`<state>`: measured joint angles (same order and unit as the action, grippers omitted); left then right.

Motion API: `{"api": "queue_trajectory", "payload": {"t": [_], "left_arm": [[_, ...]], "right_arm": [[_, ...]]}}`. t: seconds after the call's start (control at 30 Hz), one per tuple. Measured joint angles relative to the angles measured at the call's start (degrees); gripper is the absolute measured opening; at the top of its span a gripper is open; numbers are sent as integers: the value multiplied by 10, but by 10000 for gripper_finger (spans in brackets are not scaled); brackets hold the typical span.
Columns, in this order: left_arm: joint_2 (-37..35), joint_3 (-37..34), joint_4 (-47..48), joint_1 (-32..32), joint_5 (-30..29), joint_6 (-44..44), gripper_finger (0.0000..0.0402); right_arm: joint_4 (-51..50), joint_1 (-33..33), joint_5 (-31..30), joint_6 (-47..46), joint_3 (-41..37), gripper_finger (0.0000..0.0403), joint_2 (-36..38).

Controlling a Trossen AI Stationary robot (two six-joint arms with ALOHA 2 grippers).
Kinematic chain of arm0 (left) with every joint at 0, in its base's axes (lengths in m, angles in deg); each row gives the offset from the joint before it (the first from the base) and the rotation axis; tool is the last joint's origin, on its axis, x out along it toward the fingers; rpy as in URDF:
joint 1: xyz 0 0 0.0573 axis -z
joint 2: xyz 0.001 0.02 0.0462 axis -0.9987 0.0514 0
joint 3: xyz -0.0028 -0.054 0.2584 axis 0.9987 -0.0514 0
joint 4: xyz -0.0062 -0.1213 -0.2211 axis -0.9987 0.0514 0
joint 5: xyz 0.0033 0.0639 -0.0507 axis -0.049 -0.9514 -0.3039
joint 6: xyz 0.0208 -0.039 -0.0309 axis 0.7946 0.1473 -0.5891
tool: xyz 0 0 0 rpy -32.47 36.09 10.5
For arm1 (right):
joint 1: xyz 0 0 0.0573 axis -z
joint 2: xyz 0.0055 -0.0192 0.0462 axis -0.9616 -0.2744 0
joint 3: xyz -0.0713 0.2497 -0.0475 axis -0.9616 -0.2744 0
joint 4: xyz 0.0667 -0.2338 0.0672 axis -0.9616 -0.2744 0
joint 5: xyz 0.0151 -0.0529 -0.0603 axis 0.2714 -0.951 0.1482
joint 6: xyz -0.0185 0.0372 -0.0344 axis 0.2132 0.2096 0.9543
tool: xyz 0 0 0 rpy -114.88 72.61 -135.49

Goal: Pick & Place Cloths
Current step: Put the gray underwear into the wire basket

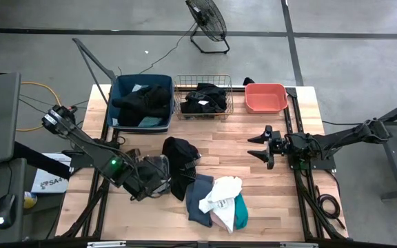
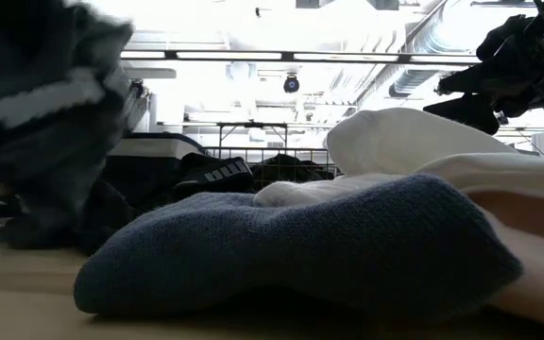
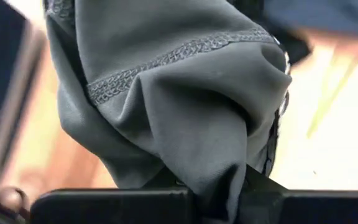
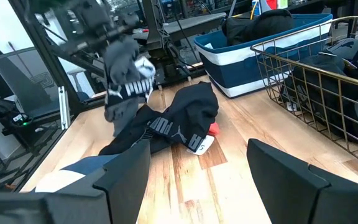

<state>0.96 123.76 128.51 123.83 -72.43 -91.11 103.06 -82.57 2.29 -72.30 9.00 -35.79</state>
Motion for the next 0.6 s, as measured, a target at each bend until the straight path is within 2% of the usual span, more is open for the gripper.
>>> {"api": "queue_trajectory", "payload": {"t": [0.17,0.5,0.6], "left_arm": [[0,65,18,0,-95,58,8],[-1,140,17,-6,-405,203,10],[-1,144,5,-29,-472,239,10]], "right_arm": [[0,0,0,0,0,260,0],[0,0,0,0,0,260,0],[0,0,0,0,0,260,0]]}}
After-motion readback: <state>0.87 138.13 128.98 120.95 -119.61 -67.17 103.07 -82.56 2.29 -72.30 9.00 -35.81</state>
